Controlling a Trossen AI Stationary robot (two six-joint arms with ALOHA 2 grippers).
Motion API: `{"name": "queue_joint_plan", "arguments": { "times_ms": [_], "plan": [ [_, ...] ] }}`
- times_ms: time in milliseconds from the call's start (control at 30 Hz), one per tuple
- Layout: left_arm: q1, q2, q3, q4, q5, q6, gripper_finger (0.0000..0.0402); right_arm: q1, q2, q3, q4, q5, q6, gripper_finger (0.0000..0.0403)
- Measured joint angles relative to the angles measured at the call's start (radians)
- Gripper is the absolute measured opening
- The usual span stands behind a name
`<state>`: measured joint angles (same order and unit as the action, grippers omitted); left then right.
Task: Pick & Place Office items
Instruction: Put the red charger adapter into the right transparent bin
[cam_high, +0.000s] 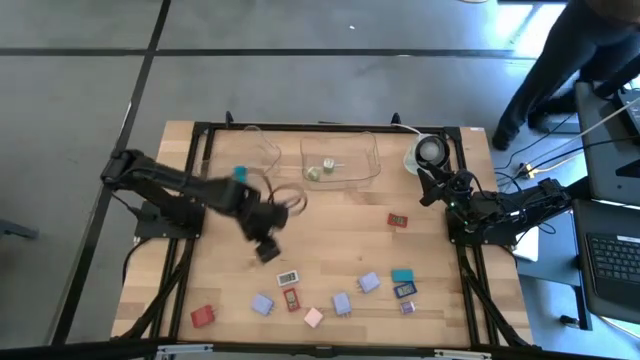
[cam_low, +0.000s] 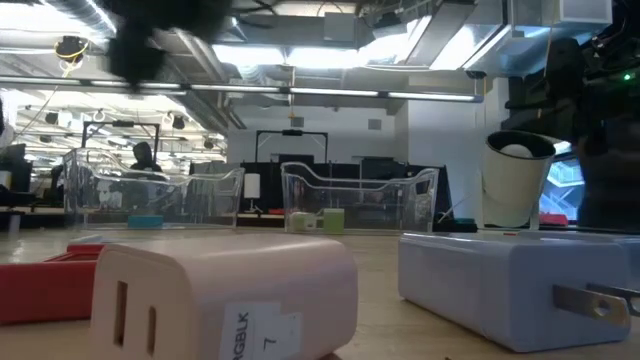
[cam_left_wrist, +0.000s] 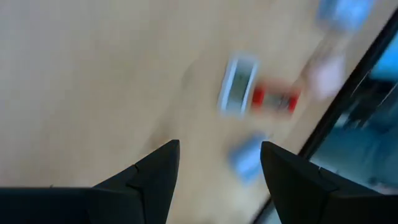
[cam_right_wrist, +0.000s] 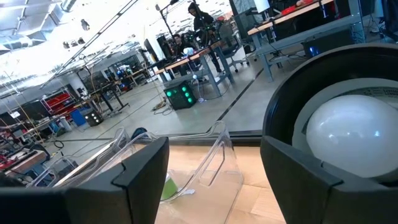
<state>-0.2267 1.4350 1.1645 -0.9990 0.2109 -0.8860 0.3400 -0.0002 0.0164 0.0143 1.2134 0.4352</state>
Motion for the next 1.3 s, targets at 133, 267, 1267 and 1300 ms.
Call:
{"name": "queue_joint_plan", "arguments": {
  "times_ms": [133,267,1267,1300],
  "plan": [
    [-0.155,0.002,0.000,-0.056,-0.009,-0.144,0.0221,0.000,0.000,0.000,0.000,-0.001,0.000,0.0258],
    [-0.294,0.002,0.000,-0.053,-0.009,-0.267,0.0221,0.000,0.000,0.000,0.000,-0.001,0.000,0.0258],
    [-0.736,0.189,0.000,-0.006,-0.016,-0.760,0.0244,0.000,0.000,0.000,0.000,0.001,0.000,0.0258],
    [-0.736,0.200,0.000,-0.006,-0.002,-0.753,0.0252,0.000,0.000,0.000,0.000,0.001,0.000,0.0258]
  ]
}}
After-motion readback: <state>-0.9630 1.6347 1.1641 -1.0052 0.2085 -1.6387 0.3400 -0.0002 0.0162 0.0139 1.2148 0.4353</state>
